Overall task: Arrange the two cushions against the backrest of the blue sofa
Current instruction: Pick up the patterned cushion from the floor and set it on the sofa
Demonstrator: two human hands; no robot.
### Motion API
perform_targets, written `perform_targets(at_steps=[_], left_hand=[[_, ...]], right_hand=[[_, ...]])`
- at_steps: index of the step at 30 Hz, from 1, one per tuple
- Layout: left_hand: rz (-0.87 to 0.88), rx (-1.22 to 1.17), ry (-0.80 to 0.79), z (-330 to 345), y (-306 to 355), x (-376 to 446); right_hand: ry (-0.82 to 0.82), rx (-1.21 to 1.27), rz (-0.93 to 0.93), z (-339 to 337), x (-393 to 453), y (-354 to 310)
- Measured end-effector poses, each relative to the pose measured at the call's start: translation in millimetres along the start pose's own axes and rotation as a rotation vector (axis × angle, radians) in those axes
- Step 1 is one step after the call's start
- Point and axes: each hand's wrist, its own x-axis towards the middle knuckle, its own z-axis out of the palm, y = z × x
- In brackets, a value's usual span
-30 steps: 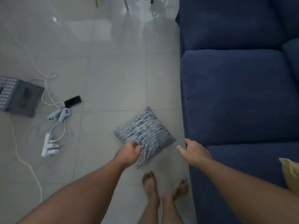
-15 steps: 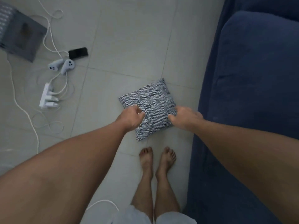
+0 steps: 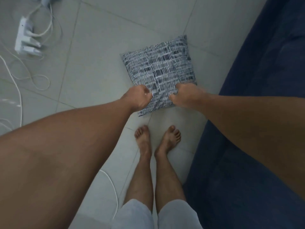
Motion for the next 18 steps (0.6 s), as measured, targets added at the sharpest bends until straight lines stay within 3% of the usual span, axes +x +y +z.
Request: perform_targets(at_steps=[9, 18], left_hand=[[0.003, -0.038, -0.007, 48.6, -31.1, 64.3], [-0.133, -0.106, 0.068, 71.0, -63.1, 124.9]], right_hand=[[0.013, -0.154, -0.088, 39.8, 65.8, -9.9], [0.088, -0.172, -0.134, 49.8, 143.2, 18.1]])
